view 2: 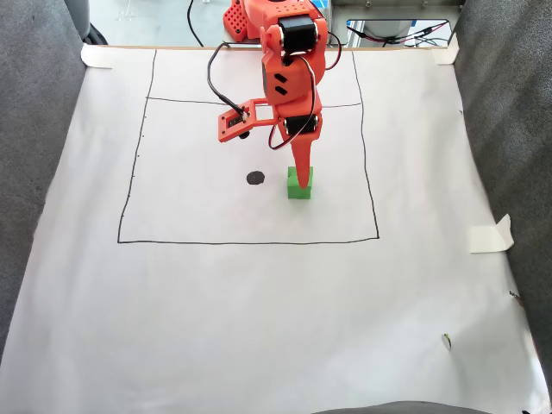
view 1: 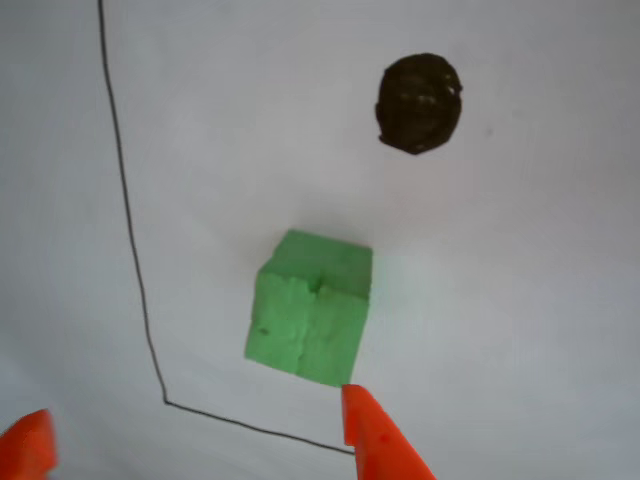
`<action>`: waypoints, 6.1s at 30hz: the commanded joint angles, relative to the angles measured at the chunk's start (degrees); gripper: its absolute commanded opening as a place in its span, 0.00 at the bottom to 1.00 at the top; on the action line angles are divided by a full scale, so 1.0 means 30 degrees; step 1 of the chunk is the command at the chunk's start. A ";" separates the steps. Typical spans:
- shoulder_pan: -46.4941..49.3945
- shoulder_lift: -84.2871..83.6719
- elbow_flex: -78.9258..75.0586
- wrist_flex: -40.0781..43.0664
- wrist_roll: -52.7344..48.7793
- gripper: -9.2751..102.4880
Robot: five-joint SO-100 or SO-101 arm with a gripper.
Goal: Grasp the colored block, Place it on the black dot, and then return the arm to the default position.
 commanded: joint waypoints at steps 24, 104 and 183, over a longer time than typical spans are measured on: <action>-0.0410 -0.1553 -0.0088 0.0146 0.0234 0.44; 0.3809 0.3486 0.5947 -0.1025 0.4043 0.08; 0.3486 0.3105 1.0430 -0.3779 0.1582 0.41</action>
